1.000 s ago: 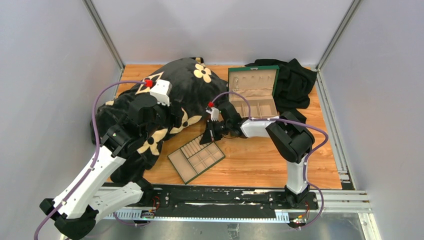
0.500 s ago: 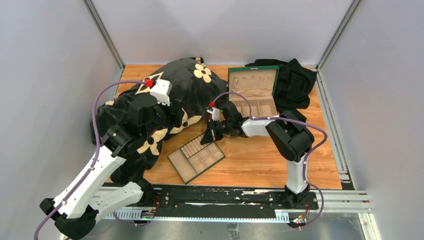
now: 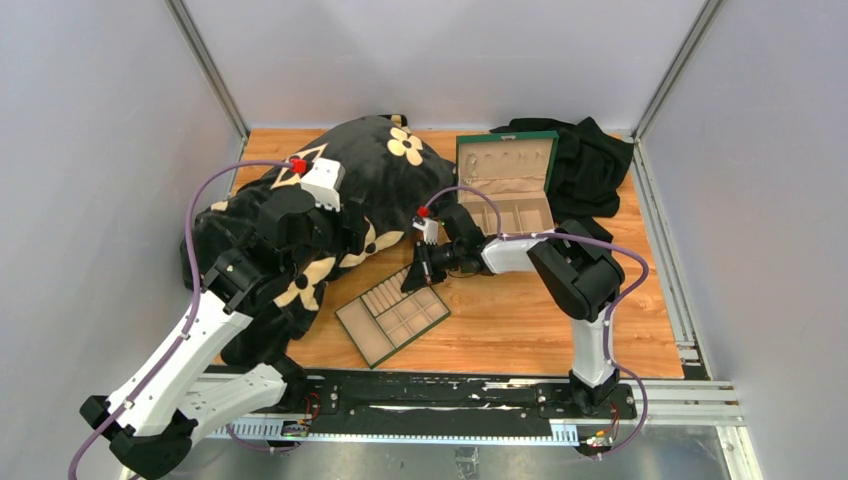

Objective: Organize the mixed jewelry

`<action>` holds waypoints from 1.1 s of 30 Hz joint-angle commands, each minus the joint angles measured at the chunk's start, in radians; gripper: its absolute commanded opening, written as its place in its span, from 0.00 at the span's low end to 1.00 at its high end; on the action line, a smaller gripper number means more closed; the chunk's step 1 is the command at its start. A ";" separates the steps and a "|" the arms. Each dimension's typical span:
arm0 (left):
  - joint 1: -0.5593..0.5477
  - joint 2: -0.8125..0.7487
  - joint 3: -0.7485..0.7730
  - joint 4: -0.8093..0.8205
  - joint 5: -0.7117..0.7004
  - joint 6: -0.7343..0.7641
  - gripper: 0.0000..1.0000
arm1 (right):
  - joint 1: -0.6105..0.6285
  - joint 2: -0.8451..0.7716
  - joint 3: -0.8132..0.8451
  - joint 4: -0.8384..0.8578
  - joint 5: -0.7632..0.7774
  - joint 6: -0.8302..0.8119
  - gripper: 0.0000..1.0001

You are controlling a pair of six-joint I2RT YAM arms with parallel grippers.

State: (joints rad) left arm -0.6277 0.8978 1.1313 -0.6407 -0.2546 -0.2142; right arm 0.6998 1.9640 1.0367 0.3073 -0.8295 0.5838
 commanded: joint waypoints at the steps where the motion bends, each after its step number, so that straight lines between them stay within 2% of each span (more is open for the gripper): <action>1: 0.005 0.004 0.000 0.019 0.002 -0.004 0.78 | -0.013 0.038 0.008 0.017 -0.016 0.001 0.00; 11: 0.005 0.006 0.004 0.020 0.006 -0.002 0.78 | -0.042 0.019 -0.013 0.003 0.040 -0.006 0.00; 21: 0.005 0.010 0.005 0.024 0.005 0.001 0.78 | -0.049 -0.008 0.020 -0.155 0.127 -0.104 0.01; 26: 0.005 0.012 0.006 0.024 0.006 -0.002 0.78 | -0.049 -0.021 0.018 -0.168 0.138 -0.108 0.18; 33: 0.005 0.008 0.003 0.024 0.004 -0.005 0.78 | -0.048 -0.094 0.010 -0.183 0.196 -0.117 0.29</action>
State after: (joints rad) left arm -0.6277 0.9073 1.1313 -0.6369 -0.2535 -0.2142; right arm 0.6708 1.9259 1.0527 0.1841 -0.7193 0.5102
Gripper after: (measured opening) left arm 0.782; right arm 0.262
